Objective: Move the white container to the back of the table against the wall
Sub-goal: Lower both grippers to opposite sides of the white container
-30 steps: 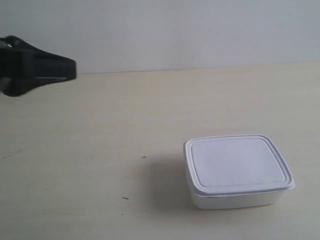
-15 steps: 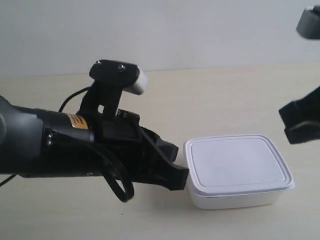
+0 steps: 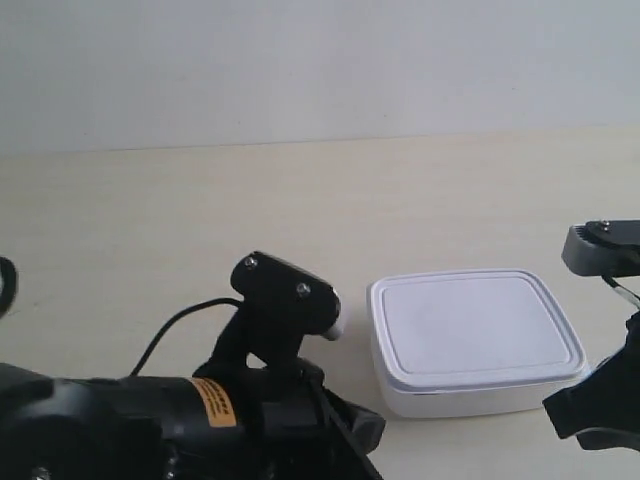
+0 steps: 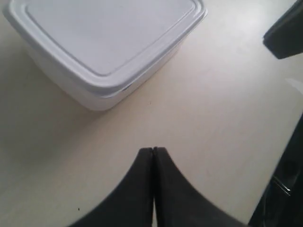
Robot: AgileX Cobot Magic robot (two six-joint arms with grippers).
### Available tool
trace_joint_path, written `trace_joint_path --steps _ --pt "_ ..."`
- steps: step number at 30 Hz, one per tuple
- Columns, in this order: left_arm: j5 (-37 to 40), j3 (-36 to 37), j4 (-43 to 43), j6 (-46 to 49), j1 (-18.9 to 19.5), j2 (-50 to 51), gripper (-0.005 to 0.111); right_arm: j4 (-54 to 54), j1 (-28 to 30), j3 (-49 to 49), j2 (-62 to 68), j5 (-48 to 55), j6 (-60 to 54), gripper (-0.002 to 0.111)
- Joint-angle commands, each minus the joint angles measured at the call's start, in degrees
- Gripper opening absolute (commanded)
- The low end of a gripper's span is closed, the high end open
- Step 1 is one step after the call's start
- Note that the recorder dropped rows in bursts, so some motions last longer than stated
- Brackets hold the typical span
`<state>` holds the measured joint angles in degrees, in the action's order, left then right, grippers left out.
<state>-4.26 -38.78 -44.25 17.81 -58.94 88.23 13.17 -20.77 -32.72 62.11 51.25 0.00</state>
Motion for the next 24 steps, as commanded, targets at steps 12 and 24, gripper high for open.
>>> trace_joint_path --steps 12,24 --pt "-1.85 -7.50 -4.51 -0.51 -1.07 11.82 0.000 -6.06 -0.24 2.49 1.62 -4.66 7.68 0.000" --pt "1.20 -13.71 -4.51 -0.85 -1.07 19.34 0.000 -6.21 -0.24 2.49 11.79 -11.13 8.12 0.000"
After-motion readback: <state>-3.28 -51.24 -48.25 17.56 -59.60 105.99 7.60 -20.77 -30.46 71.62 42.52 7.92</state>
